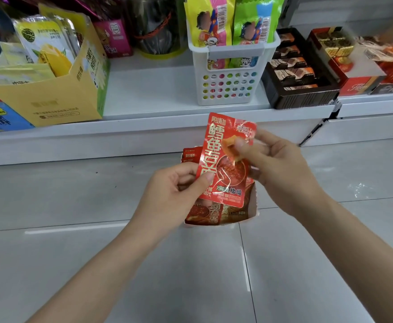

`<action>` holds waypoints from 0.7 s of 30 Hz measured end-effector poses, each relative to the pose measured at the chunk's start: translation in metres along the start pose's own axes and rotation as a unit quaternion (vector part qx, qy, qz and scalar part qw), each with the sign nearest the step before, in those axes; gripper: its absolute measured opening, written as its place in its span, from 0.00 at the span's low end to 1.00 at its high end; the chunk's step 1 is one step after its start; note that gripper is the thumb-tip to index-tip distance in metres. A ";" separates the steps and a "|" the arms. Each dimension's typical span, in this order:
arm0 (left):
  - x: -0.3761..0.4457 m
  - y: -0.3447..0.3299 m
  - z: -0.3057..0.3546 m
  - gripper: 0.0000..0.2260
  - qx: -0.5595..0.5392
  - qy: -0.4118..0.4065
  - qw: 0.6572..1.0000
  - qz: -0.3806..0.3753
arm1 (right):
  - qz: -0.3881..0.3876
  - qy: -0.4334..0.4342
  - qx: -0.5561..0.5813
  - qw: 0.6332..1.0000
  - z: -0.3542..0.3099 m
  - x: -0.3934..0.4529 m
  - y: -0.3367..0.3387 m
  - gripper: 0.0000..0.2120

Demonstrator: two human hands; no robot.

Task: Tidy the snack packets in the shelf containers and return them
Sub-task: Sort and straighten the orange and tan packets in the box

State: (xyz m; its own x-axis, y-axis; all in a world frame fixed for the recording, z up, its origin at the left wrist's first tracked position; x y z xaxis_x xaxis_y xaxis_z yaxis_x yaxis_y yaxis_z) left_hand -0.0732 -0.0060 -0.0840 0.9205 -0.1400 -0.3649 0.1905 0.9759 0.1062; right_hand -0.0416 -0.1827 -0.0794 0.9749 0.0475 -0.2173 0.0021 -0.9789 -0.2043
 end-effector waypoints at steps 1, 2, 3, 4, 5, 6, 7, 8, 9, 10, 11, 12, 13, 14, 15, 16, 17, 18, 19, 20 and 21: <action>0.000 0.001 -0.001 0.14 0.000 0.002 1.000 0.005 | -0.023 -0.018 -0.004 1.000 0.007 -0.004 -0.003 0.21; 0.000 0.002 -0.002 0.14 -0.001 0.004 1.000 0.008 | -0.037 -0.029 -0.011 0.999 0.013 -0.009 -0.005 0.22; 0.000 0.002 -0.003 0.14 -0.002 0.005 1.000 0.010 | -0.042 -0.033 -0.020 0.998 0.017 -0.013 -0.005 0.21; 0.000 0.001 -0.004 0.14 -0.003 0.007 1.000 0.010 | -0.040 -0.031 -0.029 0.998 0.018 -0.015 -0.005 0.20; 0.000 0.000 -0.005 0.14 -0.007 0.009 1.000 0.009 | -0.036 -0.024 -0.040 0.998 0.016 -0.016 -0.003 0.19; 0.001 -0.002 -0.007 0.14 -0.015 0.013 1.000 0.004 | -0.033 -0.016 -0.055 0.998 0.014 -0.016 0.000 0.18; 0.001 -0.003 -0.008 0.14 -0.024 0.018 1.000 -0.002 | -0.035 -0.011 -0.071 0.997 0.011 -0.015 0.001 0.18; 0.002 -0.005 -0.009 0.15 -0.033 0.023 0.999 -0.010 | -0.040 -0.010 -0.084 0.996 0.007 -0.013 0.003 0.18; 0.004 -0.006 -0.008 0.15 -0.039 0.023 0.999 -0.017 | -0.044 -0.010 -0.092 0.995 0.004 -0.011 0.004 0.19; 0.006 -0.008 -0.008 0.15 -0.043 0.023 0.999 -0.023 | -0.047 -0.009 -0.094 0.994 0.003 -0.009 0.005 0.19; 0.009 -0.009 -0.007 0.14 -0.045 0.024 0.998 -0.027 | -0.048 -0.008 -0.096 0.994 0.001 -0.007 0.008 0.18; 0.013 -0.011 -0.005 0.14 -0.045 0.026 0.998 -0.033 | -0.045 -0.008 -0.095 0.994 -0.001 -0.005 0.011 0.17; 0.015 -0.015 0.000 0.14 -0.045 0.030 0.998 -0.045 | -0.037 -0.011 -0.092 0.995 -0.004 -0.005 0.013 0.16; 0.017 -0.020 0.009 0.14 -0.048 0.031 0.997 -0.060 | -0.025 -0.014 -0.092 0.995 -0.011 -0.005 0.018 0.15; 0.020 -0.024 0.018 0.14 -0.057 0.034 0.995 -0.070 | -0.011 -0.017 -0.094 0.995 -0.018 -0.005 0.023 0.14; 0.024 -0.028 0.027 0.13 -0.075 0.045 0.994 -0.072 | 0.005 -0.023 -0.096 0.995 -0.027 -0.005 0.029 0.14; 0.024 -0.033 0.036 0.11 -0.093 0.062 0.991 -0.067 | 0.023 -0.033 -0.093 0.995 -0.038 -0.010 0.035 0.14; 0.020 -0.037 0.049 0.09 -0.102 0.072 0.990 -0.061 | 0.045 -0.046 -0.089 0.994 -0.049 -0.017 0.038 0.14; 0.018 -0.041 0.065 0.07 -0.100 0.075 0.990 -0.058 | 0.064 -0.055 -0.083 0.993 -0.062 -0.022 0.042 0.14; 0.014 -0.048 0.083 0.07 -0.089 0.076 0.991 -0.064 | 0.079 -0.064 -0.078 0.992 -0.077 -0.029 0.044 0.14; 0.007 -0.056 0.102 0.07 -0.072 0.081 0.992 -0.070 | 0.094 -0.073 -0.072 0.990 -0.093 -0.039 0.045 0.14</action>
State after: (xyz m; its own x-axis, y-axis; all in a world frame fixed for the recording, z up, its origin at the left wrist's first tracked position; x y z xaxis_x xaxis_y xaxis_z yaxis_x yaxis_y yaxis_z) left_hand -0.0423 -0.0787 0.0015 0.8196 -0.2581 -0.5115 0.2510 0.9643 -0.0843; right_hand -0.0587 -0.2473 0.0085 0.9185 -0.1201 -0.3767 -0.1340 -0.9909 -0.0109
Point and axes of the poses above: each hand's wrist, its own x-axis towards the middle knuckle, its own y-axis out of the back of the hand, z = x × y, the point moved 7 cm from there along x, towards the middle knuckle, and after that the axes turned 3 degrees about y, right-handed, at the moved point
